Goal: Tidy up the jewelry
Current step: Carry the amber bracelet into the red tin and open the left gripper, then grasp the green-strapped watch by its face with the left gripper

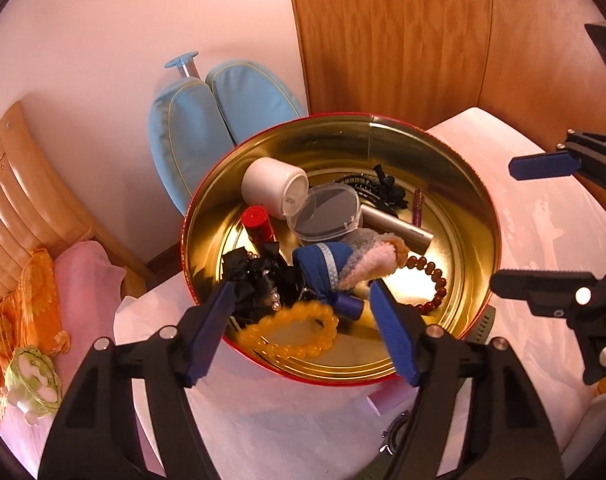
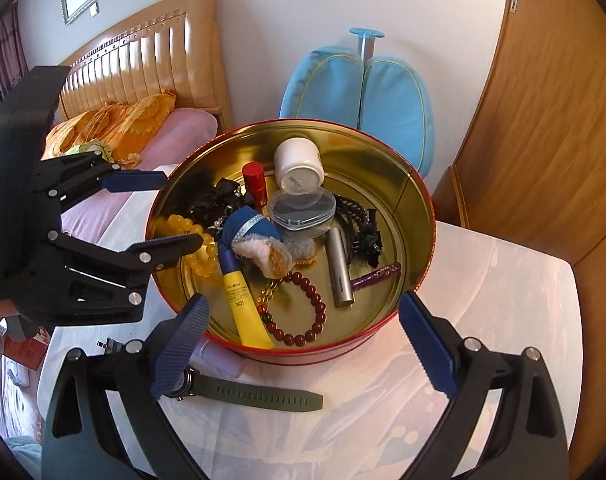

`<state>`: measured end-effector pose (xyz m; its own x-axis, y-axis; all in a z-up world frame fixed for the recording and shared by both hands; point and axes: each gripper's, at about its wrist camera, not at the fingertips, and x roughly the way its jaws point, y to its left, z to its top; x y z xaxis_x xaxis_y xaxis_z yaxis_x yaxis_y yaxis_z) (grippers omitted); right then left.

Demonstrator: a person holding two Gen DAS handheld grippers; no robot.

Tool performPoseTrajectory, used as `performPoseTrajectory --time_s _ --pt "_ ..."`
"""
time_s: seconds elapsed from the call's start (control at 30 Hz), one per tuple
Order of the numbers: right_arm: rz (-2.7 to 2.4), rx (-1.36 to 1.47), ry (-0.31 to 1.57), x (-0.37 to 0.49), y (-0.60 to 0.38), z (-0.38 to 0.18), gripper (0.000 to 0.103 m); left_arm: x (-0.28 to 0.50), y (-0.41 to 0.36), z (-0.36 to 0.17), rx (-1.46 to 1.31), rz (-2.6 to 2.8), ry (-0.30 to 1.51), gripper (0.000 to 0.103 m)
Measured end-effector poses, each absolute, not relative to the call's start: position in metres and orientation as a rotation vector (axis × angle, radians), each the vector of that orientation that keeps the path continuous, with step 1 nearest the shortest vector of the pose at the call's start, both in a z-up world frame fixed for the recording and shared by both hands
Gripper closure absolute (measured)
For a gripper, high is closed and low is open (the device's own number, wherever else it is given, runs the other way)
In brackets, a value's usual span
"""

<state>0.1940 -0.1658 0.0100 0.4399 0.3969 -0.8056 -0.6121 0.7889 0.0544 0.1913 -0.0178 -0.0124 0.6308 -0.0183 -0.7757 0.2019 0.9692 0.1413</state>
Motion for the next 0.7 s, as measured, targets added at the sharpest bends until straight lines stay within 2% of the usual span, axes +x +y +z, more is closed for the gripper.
performPoseTrajectory --time_s 0.03,0.17,0.47,0.7 --pt "0.636 -0.261 0.923 0.192 -0.168 0.010 0.007 0.189 -0.019 -0.011 0.226 -0.122 0.883 0.033" --pt "0.637 -0.251 0.935 0.181 -0.181 0.007 0.007 0.179 -0.027 -0.008 0.254 -0.078 0.886 0.021" --pt "0.665 -0.266 0.970 0.143 -0.205 -0.004 0.007 0.130 -0.027 -0.018 0.164 -0.044 0.959 0.020" --pt "0.688 -0.278 1.017 0.122 -0.211 -0.021 0.006 0.102 -0.032 -0.049 0.149 -0.056 1.032 0.020"
